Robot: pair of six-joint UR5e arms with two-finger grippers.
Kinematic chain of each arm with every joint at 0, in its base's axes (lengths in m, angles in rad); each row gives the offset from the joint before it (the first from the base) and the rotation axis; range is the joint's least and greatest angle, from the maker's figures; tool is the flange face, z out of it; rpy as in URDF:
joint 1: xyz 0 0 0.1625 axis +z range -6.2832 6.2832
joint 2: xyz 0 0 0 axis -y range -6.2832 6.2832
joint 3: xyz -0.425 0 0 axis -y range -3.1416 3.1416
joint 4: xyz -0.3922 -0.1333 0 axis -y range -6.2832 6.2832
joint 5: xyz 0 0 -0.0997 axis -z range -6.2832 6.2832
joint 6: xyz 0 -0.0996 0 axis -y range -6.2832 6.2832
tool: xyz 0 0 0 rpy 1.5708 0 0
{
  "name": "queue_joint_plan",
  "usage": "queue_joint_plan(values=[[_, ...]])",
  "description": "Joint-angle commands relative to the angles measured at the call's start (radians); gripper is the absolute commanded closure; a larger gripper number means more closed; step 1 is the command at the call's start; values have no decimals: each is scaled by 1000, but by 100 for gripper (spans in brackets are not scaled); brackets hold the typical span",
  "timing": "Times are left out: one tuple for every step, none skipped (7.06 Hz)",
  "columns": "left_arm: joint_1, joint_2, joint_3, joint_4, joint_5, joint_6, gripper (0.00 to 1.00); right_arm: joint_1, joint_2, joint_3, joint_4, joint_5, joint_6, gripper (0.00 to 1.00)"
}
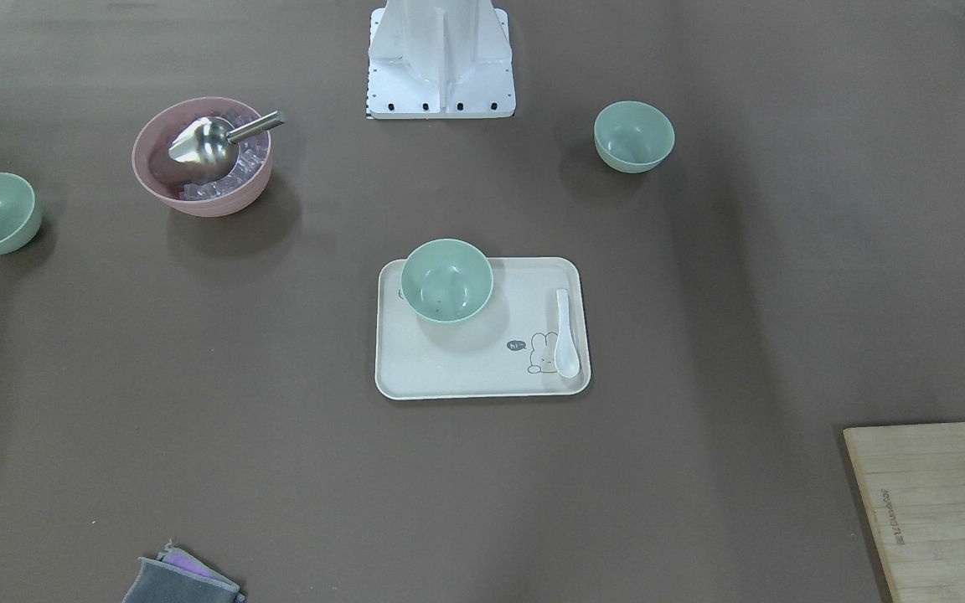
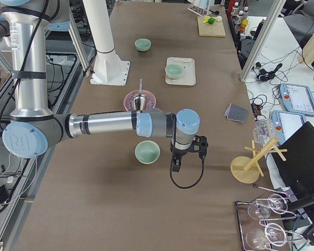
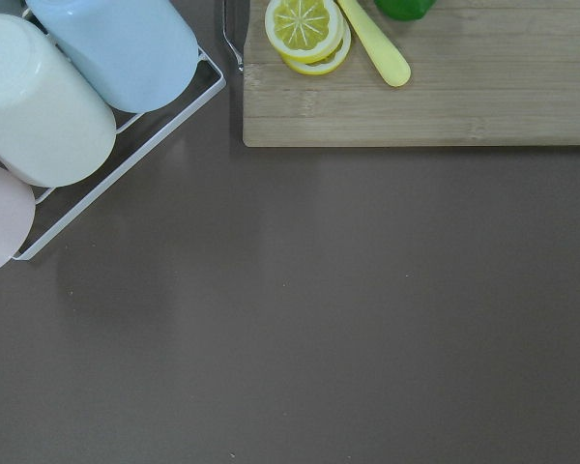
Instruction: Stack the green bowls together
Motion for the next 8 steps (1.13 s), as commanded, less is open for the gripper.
queue_joint_plan(values=[[1, 0, 1, -1, 5, 0, 2, 0, 0, 3, -1, 1, 0, 0], [1, 0, 0, -3, 7, 2, 2, 0, 0, 3, -1, 1, 2, 0], [1, 2, 3, -3, 7, 6, 2, 0, 0, 2, -1, 1, 0, 0], [0, 2, 0, -3, 5, 6, 2, 0, 0, 3, -1, 1, 0, 0], [1, 2, 4, -3, 9, 8, 2, 0, 0, 3, -1, 3, 2, 0], [3, 0, 9, -5, 7, 6, 2, -2, 8, 6, -1, 21, 3, 0], [1, 2, 6, -3, 7, 8, 2, -2, 8, 10, -1, 41, 0, 0], [3, -3, 12, -3, 7, 8, 2, -5, 8, 7, -1, 40, 0, 0]])
